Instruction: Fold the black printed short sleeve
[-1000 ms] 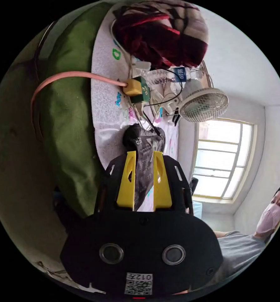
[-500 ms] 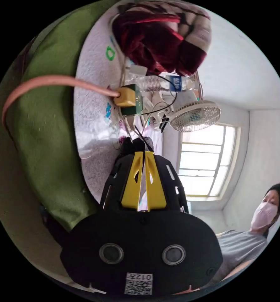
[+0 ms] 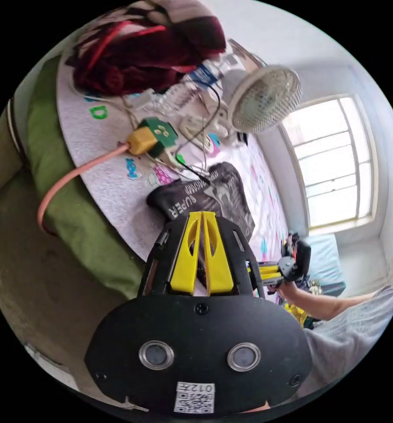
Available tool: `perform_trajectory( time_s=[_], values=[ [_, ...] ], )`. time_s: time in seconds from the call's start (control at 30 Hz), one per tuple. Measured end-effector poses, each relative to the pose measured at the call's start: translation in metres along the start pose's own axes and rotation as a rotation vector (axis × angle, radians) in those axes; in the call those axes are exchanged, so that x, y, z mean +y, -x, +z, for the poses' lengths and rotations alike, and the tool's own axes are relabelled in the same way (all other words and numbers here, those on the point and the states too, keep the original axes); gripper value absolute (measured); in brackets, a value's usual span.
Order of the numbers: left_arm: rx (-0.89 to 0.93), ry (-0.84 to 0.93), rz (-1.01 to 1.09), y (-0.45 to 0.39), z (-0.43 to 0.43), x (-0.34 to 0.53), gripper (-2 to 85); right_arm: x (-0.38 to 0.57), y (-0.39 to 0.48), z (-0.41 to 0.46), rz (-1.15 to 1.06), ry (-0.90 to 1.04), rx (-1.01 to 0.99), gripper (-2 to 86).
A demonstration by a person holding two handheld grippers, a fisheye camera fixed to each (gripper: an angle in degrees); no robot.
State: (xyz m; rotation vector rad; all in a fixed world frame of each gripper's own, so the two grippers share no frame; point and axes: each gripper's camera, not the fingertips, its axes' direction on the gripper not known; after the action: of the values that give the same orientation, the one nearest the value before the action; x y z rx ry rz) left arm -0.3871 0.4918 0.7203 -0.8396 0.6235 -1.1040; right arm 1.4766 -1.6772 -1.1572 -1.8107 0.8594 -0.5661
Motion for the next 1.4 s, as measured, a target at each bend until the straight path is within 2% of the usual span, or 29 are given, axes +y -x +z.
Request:
perform_trajectory(
  time_s=[0.13,0.23,0.33,0.43,0.53,0.73,0.9,1.03,1.17,1.27,1.4],
  values=[
    [-0.162,0.108,-0.038,-0.008,0.025,0.029,0.8,-0.088,0.021,0.014,0.070,0.023,-0.010,5.6],
    [-0.143,0.086,-0.076,-0.014,0.021,0.053,0.8,-0.151,0.047,-0.011,0.109,-0.057,-0.038,5.7],
    [-0.154,0.015,0.002,-0.043,0.006,0.077,0.8,-0.204,0.073,-0.043,0.144,-0.144,-0.059,5.7],
    [-0.071,-0.059,0.085,-0.083,-0.005,0.106,0.7,-0.245,0.099,-0.076,0.193,-0.236,-0.084,5.5],
    [-0.045,-0.110,0.206,-0.139,-0.008,0.145,0.7,-0.278,0.134,-0.106,0.225,-0.327,-0.057,5.0],
    [-0.329,-0.199,0.683,-0.305,0.009,0.267,0.6,-0.318,0.235,-0.153,0.281,-0.505,0.093,2.5],
    [-0.051,-0.136,0.888,-0.417,0.041,0.368,0.5,-0.337,0.334,-0.186,0.364,-0.610,0.326,0.4],
    [-0.017,-0.120,0.997,-0.491,0.068,0.429,0.5,-0.373,0.409,-0.220,0.474,-0.644,0.584,-0.5],
    [0.154,-0.002,1.093,-0.565,0.100,0.477,0.6,-0.433,0.474,-0.264,0.621,-0.745,0.776,-0.7],
    [0.259,0.088,1.131,-0.610,0.124,0.498,0.7,-0.478,0.500,-0.288,0.753,-0.884,0.797,0.0],
    [0.386,0.242,1.221,-0.670,0.169,0.517,0.8,-0.548,0.509,-0.304,0.940,-0.907,0.723,-0.1]
  ],
)
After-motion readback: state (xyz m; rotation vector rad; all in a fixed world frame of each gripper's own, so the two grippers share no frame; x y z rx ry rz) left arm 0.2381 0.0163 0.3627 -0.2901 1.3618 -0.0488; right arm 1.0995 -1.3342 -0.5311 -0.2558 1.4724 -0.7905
